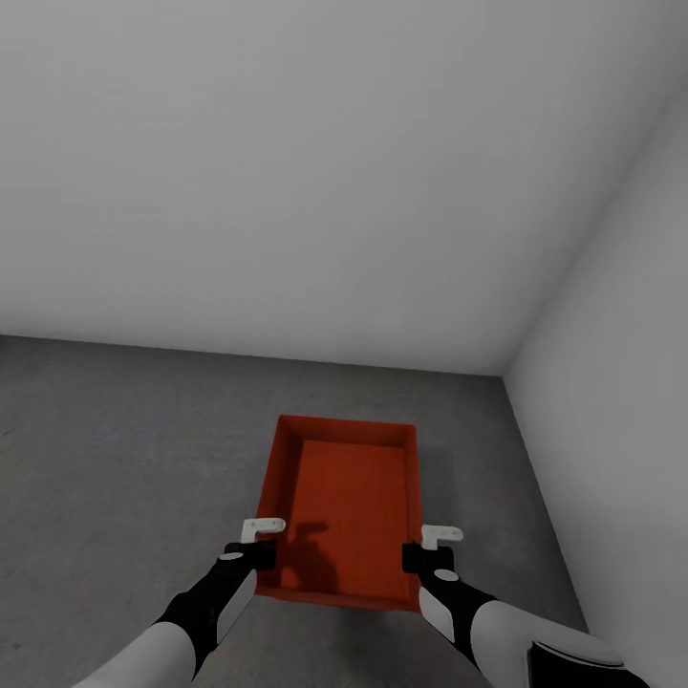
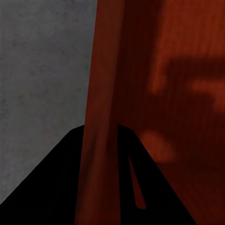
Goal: Move the two storage containers from the living room to the garage. In the garage, place one container on the floor and stack the other container on top of it (either order is fine).
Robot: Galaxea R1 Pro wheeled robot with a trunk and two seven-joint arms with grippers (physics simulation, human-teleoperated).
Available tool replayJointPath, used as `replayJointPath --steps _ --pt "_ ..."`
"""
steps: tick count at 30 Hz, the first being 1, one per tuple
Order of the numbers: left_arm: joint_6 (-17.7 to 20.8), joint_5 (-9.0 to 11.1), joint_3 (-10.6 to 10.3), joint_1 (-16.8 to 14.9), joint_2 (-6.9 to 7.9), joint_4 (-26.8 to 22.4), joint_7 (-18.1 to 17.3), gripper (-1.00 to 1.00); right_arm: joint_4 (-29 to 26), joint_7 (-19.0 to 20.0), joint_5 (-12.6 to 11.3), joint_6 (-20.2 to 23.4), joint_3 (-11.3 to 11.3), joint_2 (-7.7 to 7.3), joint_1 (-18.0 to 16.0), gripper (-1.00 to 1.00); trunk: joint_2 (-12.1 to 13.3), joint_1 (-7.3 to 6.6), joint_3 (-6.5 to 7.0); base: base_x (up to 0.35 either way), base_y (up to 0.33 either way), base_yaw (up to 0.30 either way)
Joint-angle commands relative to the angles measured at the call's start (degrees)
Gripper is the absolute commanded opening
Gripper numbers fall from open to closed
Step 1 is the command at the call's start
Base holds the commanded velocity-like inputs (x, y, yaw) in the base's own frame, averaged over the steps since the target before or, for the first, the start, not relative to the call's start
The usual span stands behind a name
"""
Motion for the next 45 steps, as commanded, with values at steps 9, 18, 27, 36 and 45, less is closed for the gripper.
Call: replayJointPath --steps 9,18,27,36,45 --pt "0.3 1.5 0.7 -0.1 0.12 -1.9 0.7 -1.00 1.4 -0.2 -0.5 0.0 0.6 -1.47 0.0 -1.00 -3.7 1.98 -1.67 0.000 0.000 0.000" --pt "0.3 1.6 0.7 -0.1 0.12 -1.9 0.7 -1.00 1.4 -0.2 -0.5 0.0 0.7 -1.45 0.0 -1.00 -4.9 2.64 -2.21 0.000 0.000 0.000" --pt "0.3 1.6 0.7 -0.1 0.12 -1.9 0.7 -1.00 1.4 -0.2 -0.5 0.0 0.7 -1.47 0.0 -1.00 -4.9 2.64 -2.21 0.000 0.000 0.000" --pt "0.3 1.6 0.7 -0.1 0.12 -1.9 0.7 -1.00 1.4 -0.2 -0.5 0.0 0.7 -1.44 0.0 -1.00 -5.7 3.08 -2.57 0.000 0.000 0.000" --pt "0.3 1.6 0.7 -0.1 0.12 -1.9 0.7 -1.00 1.4 -0.2 -0.5 0.0 0.7 -1.38 0.0 -1.00 -9.3 5.06 -4.19 0.000 0.000 0.000"
